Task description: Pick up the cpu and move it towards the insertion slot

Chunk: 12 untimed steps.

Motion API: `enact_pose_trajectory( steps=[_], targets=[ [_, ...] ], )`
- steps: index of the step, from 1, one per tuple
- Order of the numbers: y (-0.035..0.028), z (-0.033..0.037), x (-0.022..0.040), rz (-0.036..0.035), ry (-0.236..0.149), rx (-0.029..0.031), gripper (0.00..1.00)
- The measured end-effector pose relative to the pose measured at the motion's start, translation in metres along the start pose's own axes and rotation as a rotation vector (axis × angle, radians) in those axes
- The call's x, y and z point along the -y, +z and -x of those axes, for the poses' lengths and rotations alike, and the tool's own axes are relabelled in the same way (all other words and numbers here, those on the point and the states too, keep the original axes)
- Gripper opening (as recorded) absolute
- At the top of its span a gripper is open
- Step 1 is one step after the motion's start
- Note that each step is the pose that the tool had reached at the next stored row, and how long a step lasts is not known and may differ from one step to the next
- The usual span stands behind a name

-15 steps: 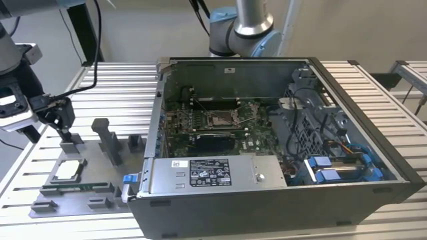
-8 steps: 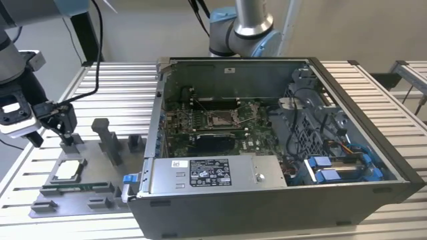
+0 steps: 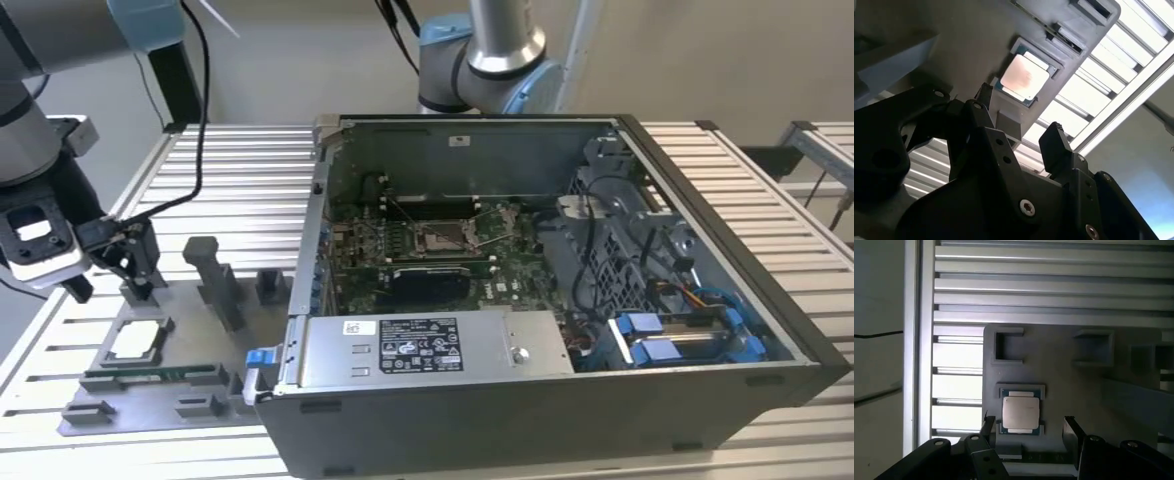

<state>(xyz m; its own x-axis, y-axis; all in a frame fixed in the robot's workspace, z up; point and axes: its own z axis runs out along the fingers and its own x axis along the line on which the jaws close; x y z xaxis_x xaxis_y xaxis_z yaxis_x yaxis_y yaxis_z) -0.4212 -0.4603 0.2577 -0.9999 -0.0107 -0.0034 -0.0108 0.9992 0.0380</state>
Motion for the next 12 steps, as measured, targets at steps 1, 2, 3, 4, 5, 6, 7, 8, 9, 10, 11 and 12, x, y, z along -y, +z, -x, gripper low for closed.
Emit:
enact_pose_trajectory(
  steps=[1,2,3,4,5,6,7,8,9,10,11,12],
  targets=[
    [0.0019,-0.0001,0.0001,0.0000,0.000,0.0000,1.00],
    [0.0038,-0.0002,0.0001,0.0000,0.000,0.0001,1.00],
    [0.0055,-0.0004,0.0002,0.0000,0.000,0.0000,1.00],
    [0.0074,-0.0006,0.0003,0.0000,0.000,0.0001,1.00],
    [0.0091,-0.0007,0.0004,0.0000,0.000,0.0000,1.00],
    [0.0109,-0.0008,0.0004,0.0000,0.000,0.0000,1.00],
    [0.0128,-0.0009,0.0005,0.0000,0.000,0.0000,1.00],
    [0.0145,-0.0009,0.0006,0.0000,0.000,0.0001,1.00],
    [0.0163,-0.0010,0.0006,0.0000,0.000,0.0000,1.00],
    [0.0183,-0.0011,0.0007,0.0000,0.000,0.0000,1.00],
    [0.0201,-0.0012,0.0008,0.0000,0.000,-0.0001,1.00],
    [0.0219,-0.0014,0.0010,0.0000,0.000,0.0000,1.00]
  ],
)
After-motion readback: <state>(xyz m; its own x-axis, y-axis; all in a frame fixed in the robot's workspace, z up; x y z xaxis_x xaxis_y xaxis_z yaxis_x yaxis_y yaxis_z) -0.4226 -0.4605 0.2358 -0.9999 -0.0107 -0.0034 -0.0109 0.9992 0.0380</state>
